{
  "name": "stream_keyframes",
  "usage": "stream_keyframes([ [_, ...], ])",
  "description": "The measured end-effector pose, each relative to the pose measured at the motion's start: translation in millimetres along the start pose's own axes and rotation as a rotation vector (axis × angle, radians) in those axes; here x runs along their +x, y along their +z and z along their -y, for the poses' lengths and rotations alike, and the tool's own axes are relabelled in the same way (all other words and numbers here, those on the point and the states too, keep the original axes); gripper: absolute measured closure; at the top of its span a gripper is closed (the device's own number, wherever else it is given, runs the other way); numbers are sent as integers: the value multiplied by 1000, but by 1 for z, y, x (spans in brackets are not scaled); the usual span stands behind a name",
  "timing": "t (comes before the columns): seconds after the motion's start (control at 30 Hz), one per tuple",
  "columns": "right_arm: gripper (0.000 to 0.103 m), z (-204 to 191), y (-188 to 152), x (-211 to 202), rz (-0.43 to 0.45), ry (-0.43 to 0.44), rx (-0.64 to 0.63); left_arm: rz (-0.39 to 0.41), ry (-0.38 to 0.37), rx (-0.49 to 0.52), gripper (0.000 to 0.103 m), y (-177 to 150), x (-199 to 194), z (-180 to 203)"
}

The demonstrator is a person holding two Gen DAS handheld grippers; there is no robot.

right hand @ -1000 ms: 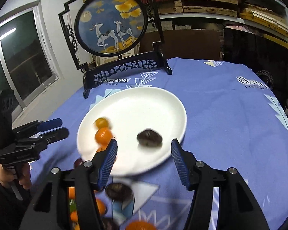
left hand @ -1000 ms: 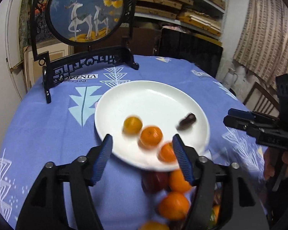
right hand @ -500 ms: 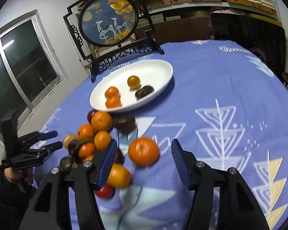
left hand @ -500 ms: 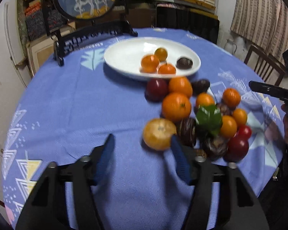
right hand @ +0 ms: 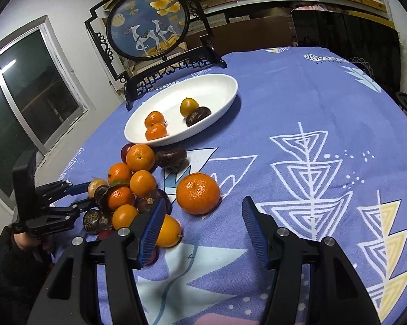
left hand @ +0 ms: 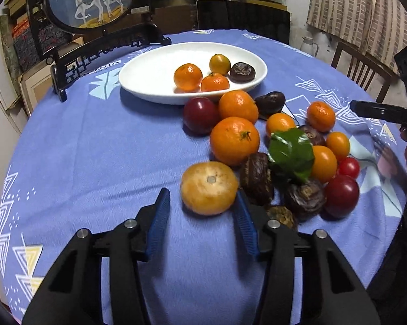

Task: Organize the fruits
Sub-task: 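Grasp a pale tan fruit with the left tool while the right tool grasps an orange mandarin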

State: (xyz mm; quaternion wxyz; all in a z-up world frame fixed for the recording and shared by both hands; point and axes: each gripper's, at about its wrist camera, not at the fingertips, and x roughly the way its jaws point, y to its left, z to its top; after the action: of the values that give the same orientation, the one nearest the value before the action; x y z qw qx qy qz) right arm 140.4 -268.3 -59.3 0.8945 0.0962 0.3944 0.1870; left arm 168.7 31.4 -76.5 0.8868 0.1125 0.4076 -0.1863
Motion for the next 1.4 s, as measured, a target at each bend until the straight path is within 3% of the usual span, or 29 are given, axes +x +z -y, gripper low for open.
stream_keyframes([
  [0.13,44,-1,0,1,-4,-1,-4,-17,-15,-4,56,4,7,0],
  [0.2,44,-1,-1,3,-12,-9,-9,-2,-18,-7,62,2,5,0],
  [0.37,44,-6,1,15,-61,-44,-46,74,-44,-95,62,-5,-19,-10],
  [0.7,46,-32,16,62,-143,-104,-126,127,-41,-90,62,-14,-51,2],
  [0.73,56,-33,15,63,-135,-117,-141,129,-41,-90,62,-14,-51,2],
  [0.93,57,-27,15,42,-59,-50,-100,158,-47,-116,62,-11,-59,0],
  [1.13,57,-20,47,19,-3,16,-75,195,-61,-116,62,26,-57,-5],
  [1.23,57,-23,76,26,-5,24,-80,198,-82,-112,62,55,-43,-12],
  [1.4,56,-25,117,47,-19,26,-50,178,-50,-117,62,102,-7,-32],
])
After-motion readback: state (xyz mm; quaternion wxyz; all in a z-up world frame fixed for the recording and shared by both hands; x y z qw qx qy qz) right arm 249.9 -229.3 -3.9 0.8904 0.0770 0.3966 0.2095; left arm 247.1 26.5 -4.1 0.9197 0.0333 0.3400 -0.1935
